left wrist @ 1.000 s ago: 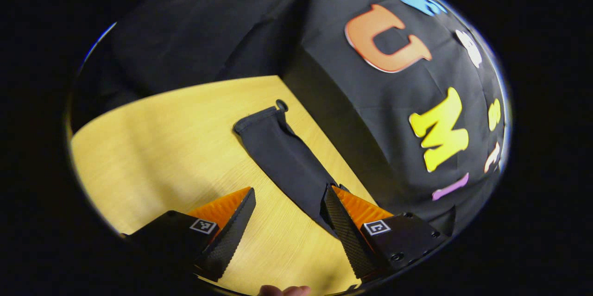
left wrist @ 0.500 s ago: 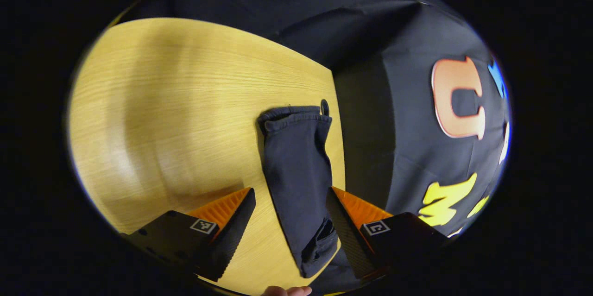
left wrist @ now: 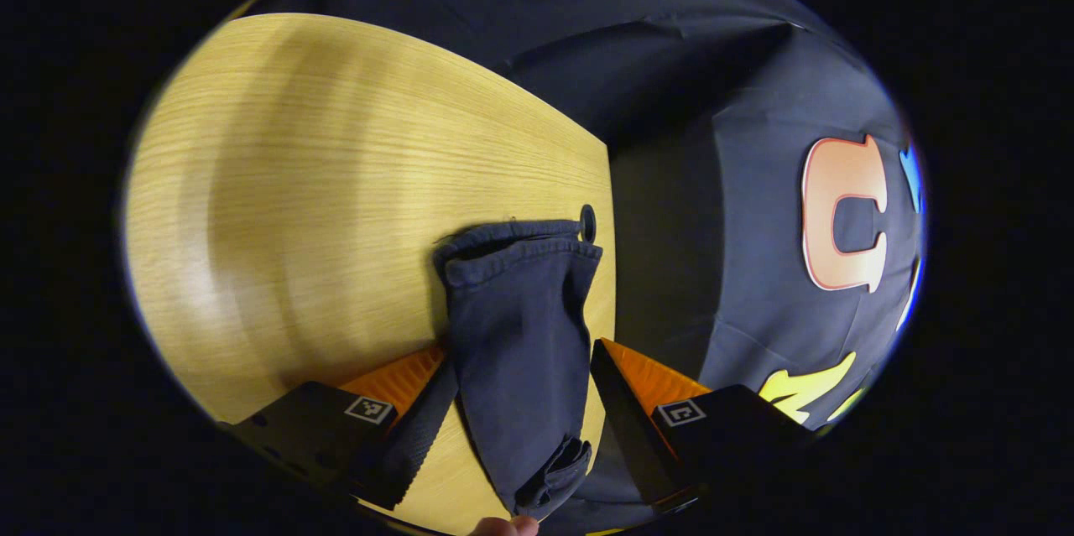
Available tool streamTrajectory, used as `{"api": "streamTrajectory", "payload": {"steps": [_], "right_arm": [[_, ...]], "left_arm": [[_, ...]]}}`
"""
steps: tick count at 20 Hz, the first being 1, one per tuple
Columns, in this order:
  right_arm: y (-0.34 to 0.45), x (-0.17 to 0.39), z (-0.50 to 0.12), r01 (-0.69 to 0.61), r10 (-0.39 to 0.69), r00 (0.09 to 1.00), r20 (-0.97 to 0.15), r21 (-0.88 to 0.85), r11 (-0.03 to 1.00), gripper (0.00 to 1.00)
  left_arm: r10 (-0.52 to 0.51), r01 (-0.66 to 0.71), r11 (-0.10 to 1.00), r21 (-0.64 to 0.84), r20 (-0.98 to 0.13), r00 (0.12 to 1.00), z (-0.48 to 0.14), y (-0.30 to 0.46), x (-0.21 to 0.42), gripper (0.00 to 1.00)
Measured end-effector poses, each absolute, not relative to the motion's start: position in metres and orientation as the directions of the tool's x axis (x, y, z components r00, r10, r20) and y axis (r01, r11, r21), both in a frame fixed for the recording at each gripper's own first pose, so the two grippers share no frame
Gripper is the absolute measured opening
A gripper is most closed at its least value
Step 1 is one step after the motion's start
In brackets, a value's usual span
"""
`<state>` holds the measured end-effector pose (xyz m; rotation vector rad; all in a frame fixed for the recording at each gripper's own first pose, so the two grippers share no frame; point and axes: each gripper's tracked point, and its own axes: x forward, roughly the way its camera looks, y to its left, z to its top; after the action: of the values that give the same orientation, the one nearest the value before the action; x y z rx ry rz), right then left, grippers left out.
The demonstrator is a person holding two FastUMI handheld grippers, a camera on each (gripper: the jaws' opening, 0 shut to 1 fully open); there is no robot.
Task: Grasp the waist and the cuffs of the jeans and fold them to make the two legs overlap; first hold the waist and fold one-third of the jeans toward the cuffs, then hold the cuffs and fold the remaining one-third in the same direction to finish folding.
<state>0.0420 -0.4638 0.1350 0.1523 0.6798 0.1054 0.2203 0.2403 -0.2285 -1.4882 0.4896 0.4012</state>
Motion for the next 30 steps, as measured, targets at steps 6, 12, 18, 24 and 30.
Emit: {"api": "streamTrajectory", "payload": {"steps": [6, 12, 18, 24, 30], "right_arm": [[-0.471, 0.044, 0.131, -0.024, 0.129, 0.759, -0.638, 0.171, 0.985, 0.98], [-0.479, 0.035, 0.129, 0.0, 0.127, 0.759, -0.638, 0.195, 0.981, 0.98], [-0.484, 0.025, 0.135, -0.002, 0.139, 0.778, -0.613, 0.219, 0.976, 0.98], [-0.487, 0.012, 0.149, -0.027, 0.176, 0.806, -0.565, 0.262, 0.965, 0.97], [-0.503, -0.001, 0.16, -0.023, 0.186, 0.835, -0.518, 0.305, 0.952, 0.98]], "left_arm": [[-0.033, -0.503, 0.016, -0.864, -0.503, 0.864, -0.242, 0.24, 0.25, 0.88], [-0.002, -0.521, -0.023, -0.853, -0.521, 0.853, -0.257, 0.244, 0.245, 0.27], [0.002, -0.481, 0.05, -0.875, -0.481, 0.877, -0.213, 0.236, 0.25, 0.08], [-0.06, -0.365, 0.261, -0.893, -0.393, 0.918, -0.12, 0.193, 0.257, 0.07], [-0.14, -0.246, 0.465, -0.85, -0.345, 0.928, -0.043, 0.095, 0.258, 0.07]]}}
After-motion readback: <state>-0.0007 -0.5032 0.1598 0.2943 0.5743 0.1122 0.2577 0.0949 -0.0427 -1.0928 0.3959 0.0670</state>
